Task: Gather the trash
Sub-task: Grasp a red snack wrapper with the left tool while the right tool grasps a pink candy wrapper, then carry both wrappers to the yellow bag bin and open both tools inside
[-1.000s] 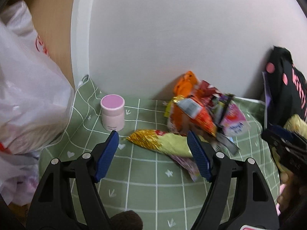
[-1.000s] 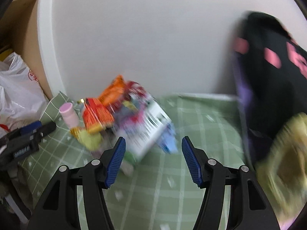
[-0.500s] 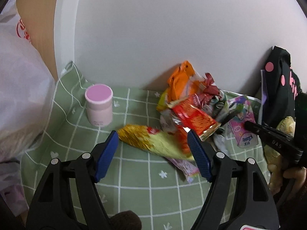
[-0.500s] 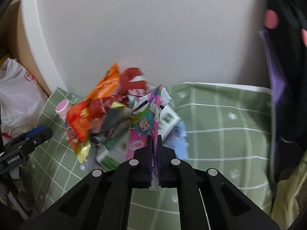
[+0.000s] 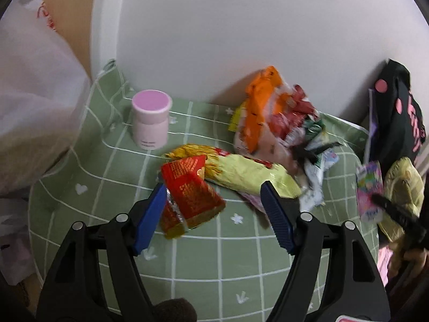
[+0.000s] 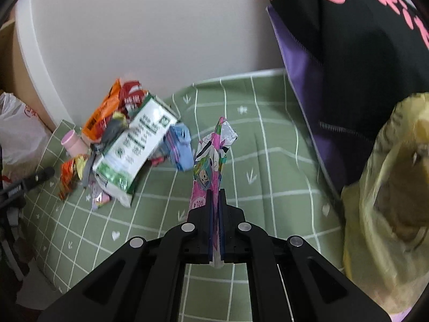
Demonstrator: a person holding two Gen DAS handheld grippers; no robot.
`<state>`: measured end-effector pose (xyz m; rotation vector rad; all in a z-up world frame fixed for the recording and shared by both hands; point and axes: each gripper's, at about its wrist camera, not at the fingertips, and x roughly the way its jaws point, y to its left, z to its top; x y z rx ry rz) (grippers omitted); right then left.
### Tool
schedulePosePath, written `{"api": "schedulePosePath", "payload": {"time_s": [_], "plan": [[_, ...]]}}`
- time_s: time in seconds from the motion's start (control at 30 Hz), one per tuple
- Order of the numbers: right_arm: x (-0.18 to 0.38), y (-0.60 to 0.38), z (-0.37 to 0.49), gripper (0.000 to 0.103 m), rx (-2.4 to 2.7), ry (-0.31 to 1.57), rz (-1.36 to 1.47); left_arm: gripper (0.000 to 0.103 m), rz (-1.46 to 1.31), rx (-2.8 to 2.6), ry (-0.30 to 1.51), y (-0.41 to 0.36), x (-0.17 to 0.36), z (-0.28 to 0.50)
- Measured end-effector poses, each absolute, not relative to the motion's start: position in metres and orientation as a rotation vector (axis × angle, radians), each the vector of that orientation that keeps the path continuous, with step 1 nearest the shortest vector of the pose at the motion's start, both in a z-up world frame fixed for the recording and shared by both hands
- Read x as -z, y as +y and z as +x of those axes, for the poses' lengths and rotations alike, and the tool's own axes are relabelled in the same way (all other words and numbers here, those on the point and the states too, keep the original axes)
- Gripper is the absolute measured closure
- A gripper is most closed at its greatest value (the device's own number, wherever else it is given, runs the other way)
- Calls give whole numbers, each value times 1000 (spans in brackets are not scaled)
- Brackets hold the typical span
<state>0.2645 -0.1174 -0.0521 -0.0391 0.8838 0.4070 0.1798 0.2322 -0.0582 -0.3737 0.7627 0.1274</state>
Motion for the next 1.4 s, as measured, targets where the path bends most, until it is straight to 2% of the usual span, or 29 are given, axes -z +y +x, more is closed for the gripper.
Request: {"api": "schedulePosePath", "payload": {"time_s": [0.13, 0.27, 0.37, 0.43, 0.6, 0.77, 0.97, 1.07, 1.4], "plan": [[60, -112, 261, 99, -422, 901, -41, 38, -381, -178, 775, 251, 63, 185], [60, -105, 262, 99, -427, 902, -40, 45, -452, -183, 851, 266, 84, 201], [60, -97, 261, 99, -430, 900, -53, 54, -462, -217, 904, 267, 97, 211], [57, -93, 259, 99, -432, 893, -69, 67, -476, -233, 923, 268, 103, 210], [48, -91, 254, 99, -431, 866, -100, 88, -468, -214, 871, 265, 92, 195], [34, -97, 253, 99, -424, 837, -97, 92, -452, -191, 813, 259, 69, 194], [5, -117, 244, 99, -384, 774, -85, 93, -326, -106, 646, 222, 0, 194], [-15, -135, 237, 99, -350, 728, -71, 93, -271, -4, 580, 188, -36, 208], [-100, -223, 214, 99, -142, 533, -42, 93, -177, 422, 509, 43, -105, 263]]}}
